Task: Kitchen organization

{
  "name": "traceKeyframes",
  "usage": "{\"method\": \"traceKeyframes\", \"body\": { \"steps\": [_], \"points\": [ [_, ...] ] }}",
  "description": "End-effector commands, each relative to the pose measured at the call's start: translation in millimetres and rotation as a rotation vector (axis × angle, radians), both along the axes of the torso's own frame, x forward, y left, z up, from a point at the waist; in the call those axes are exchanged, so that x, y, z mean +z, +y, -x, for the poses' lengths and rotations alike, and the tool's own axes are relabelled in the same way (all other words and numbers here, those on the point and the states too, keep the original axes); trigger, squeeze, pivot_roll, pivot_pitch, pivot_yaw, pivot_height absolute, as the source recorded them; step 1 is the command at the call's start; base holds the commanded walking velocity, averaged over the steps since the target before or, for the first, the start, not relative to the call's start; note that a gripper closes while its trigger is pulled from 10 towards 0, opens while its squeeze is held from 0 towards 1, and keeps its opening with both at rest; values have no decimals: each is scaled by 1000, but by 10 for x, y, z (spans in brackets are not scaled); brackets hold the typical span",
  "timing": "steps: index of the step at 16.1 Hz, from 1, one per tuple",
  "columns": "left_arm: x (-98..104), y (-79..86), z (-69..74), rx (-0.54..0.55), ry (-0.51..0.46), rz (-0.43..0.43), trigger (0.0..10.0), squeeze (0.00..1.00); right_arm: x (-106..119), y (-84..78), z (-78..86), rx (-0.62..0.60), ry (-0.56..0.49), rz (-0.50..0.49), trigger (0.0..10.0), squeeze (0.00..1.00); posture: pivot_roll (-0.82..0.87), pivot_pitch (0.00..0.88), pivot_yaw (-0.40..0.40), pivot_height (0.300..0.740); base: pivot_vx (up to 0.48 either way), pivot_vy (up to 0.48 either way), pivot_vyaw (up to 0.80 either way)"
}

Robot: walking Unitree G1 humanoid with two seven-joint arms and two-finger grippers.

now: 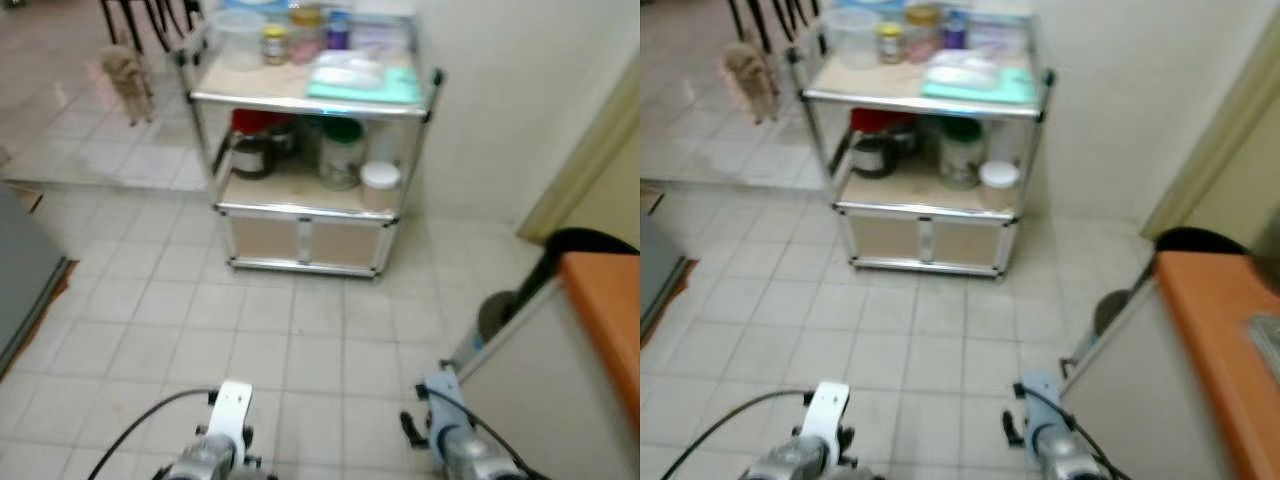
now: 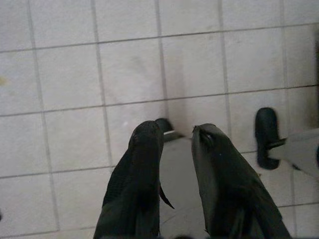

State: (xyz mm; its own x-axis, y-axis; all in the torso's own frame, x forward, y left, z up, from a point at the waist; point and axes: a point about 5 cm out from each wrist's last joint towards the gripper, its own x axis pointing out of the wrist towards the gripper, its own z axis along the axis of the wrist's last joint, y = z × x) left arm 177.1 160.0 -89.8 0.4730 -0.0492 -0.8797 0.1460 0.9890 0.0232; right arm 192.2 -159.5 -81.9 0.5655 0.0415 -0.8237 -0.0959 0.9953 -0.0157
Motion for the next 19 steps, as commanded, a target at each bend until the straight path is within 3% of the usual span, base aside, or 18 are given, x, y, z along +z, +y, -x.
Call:
{"method": "traceKeyframes", "body": {
  "steps": [1, 5, 9, 12, 16, 19],
  "points": [
    [21, -40, -50, -6, -15, 5, 10000, 0, 7, -38, -10, -12, -7, 1, 10000, 0, -104, 0, 2, 740, 0, 0, 0],
    [45, -203, -107, -26, -36, 48, 10000, 0, 97, -211, -132, -99, -85, -19, 10000, 0, -163, 0, 11, 740, 0, 0, 0],
    [60, -312, -124, -57, -58, 88, 10000, 0, 119, -347, -132, -203, -110, -38, 10000, 0, -174, 0, 26, 740, 0, 94, 0],
    [46, -235, -104, -63, -50, 50, 10000, 0, 100, -246, -124, -174, -105, -48, 10000, 0, -144, 0, 5, 740, 0, 464, 0],
    [80, -76, -165, -14, -76, 20, 10000, 0, 88, -118, -133, -106, -86, -51, 10000, 0, -78, 0, -48, 740, 0, 0, 0],
    [163, 49, -281, 52, -164, 32, 10000, 0, 151, -76, -238, -71, -133, -49, 10000, 0, -75, 0, -46, 740, 0, 0, 0]
  ]
}}
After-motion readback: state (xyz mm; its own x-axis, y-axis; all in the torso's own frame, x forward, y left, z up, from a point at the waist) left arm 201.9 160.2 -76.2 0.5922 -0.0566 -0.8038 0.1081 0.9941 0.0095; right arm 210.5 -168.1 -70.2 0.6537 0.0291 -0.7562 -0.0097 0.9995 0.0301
